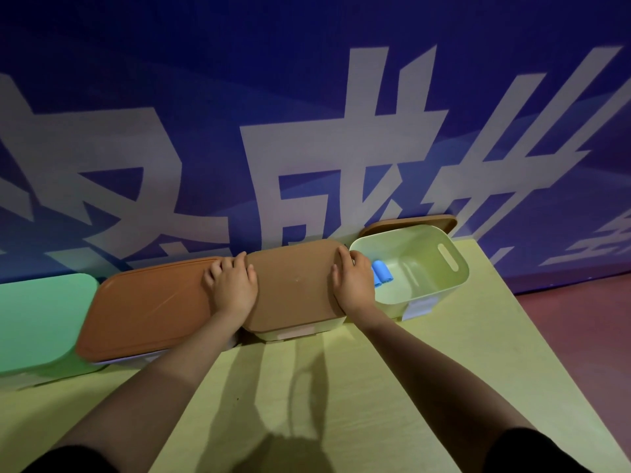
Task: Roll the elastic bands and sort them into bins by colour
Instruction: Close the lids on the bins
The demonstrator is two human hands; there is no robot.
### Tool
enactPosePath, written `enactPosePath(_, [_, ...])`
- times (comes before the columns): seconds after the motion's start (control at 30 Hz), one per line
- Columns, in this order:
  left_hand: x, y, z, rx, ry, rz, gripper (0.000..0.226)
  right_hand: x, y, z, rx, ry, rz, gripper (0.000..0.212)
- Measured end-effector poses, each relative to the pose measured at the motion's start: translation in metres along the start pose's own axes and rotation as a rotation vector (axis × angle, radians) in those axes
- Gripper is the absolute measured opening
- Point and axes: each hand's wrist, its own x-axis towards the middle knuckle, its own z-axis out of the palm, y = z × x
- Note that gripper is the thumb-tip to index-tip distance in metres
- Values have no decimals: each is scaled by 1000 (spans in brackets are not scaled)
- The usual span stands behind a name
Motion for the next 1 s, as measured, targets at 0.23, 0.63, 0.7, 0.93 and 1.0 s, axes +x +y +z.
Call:
enactPosePath(0.23, [22, -3, 2, 41, 40, 25, 28, 11, -4, 5, 11, -16, 19, 42])
enactPosePath(0.63, [23, 10, 22, 115, 30, 195, 44, 10, -9, 11, -264, -115, 17, 56])
enactPosePath(0.7, [5, 19, 29, 75, 34, 323, 56, 11, -8, 11, -263, -133, 4, 58])
enactPosePath(0.93, [-8, 25, 28, 33, -37, 372, 67, 13, -8, 9, -229, -156, 6, 60])
enactPosePath(1.0, [-10, 25, 27, 16, -50, 372, 63, 11, -9, 8, -229, -154, 9, 60])
